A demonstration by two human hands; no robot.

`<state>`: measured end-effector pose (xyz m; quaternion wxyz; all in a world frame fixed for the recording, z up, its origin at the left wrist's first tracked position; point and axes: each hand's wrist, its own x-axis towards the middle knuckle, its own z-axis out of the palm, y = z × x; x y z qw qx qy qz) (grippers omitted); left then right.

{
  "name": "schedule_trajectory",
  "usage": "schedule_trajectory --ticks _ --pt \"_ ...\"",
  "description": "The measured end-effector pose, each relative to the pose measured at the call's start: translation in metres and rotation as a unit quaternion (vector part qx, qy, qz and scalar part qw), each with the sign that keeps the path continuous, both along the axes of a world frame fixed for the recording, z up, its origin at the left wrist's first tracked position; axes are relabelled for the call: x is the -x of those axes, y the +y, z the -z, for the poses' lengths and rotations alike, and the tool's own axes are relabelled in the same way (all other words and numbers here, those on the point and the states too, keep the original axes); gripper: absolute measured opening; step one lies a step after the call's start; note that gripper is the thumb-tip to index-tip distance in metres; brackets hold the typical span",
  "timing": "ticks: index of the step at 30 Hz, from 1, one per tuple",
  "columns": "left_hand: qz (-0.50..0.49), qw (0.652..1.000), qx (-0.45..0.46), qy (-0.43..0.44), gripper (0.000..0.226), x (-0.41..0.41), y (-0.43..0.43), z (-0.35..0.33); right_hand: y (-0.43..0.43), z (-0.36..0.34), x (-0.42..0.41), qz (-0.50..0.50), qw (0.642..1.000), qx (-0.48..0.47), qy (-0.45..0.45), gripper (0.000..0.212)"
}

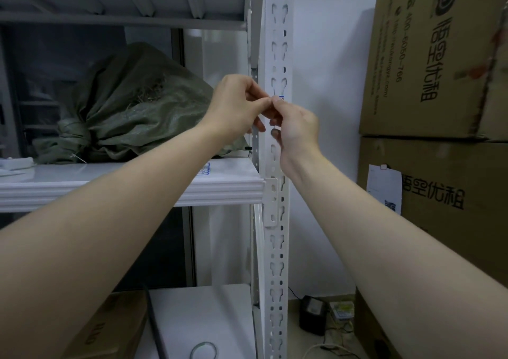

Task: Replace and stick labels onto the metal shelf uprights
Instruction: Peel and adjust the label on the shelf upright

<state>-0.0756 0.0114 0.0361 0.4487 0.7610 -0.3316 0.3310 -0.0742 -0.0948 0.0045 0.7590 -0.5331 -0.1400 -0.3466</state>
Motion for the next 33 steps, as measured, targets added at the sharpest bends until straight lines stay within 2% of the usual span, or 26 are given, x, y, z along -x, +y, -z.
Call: schedule_trajectory --ticks 2,4,7,14,18,20,23,26,29,33 --pt "-0.015 1.0 -0.017 -0.016 0.012 0.003 0.001 -0.001 -0.001 0.0 0.0 -0.075 0.996 -0.034 0.034 0.015" --pt "-0.027 0.998 -0.042 -0.028 0.019 0.006 0.002 -0.002 -0.003 0.0 -0.001 -0.131 0.989 -0.044 0.055 0.013" --pt "-0.042 0.995 -0.081 -0.03 0.021 0.007 0.004 -0.002 -0.005 0.003 -0.005 -0.171 0.981 -0.054 0.077 0.008" --pt "-0.063 0.992 -0.1 -0.043 0.024 -0.001 0.008 0.001 -0.007 0.008 -0.013 -0.182 0.977 -0.051 0.098 0.008" --pt "-0.078 0.986 -0.103 -0.107 0.016 -0.009 0.01 0.004 -0.007 0.006 -0.016 -0.173 0.977 -0.057 0.109 0.003" --pt "-0.117 0.975 -0.117 -0.149 0.007 -0.012 0.011 0.007 -0.007 0.004 -0.016 -0.158 0.98 -0.047 0.114 0.008" --pt "-0.196 0.944 -0.156 -0.213 0.013 -0.014 0.011 0.009 -0.009 0.002 -0.013 -0.156 0.98 -0.012 0.126 0.014" --pt "-0.233 0.922 -0.187 -0.247 0.018 -0.017 0.009 0.01 -0.011 0.004 -0.013 -0.178 0.975 -0.011 0.132 0.019" --pt "-0.242 0.929 -0.161 -0.231 0.019 -0.022 0.005 0.012 -0.01 0.004 -0.012 -0.136 0.983 -0.022 0.122 0.018" --pt "-0.214 0.954 -0.1 -0.185 0.017 -0.027 -0.002 0.019 -0.011 -0.003 -0.016 0.02 0.994 -0.026 0.108 0.007"
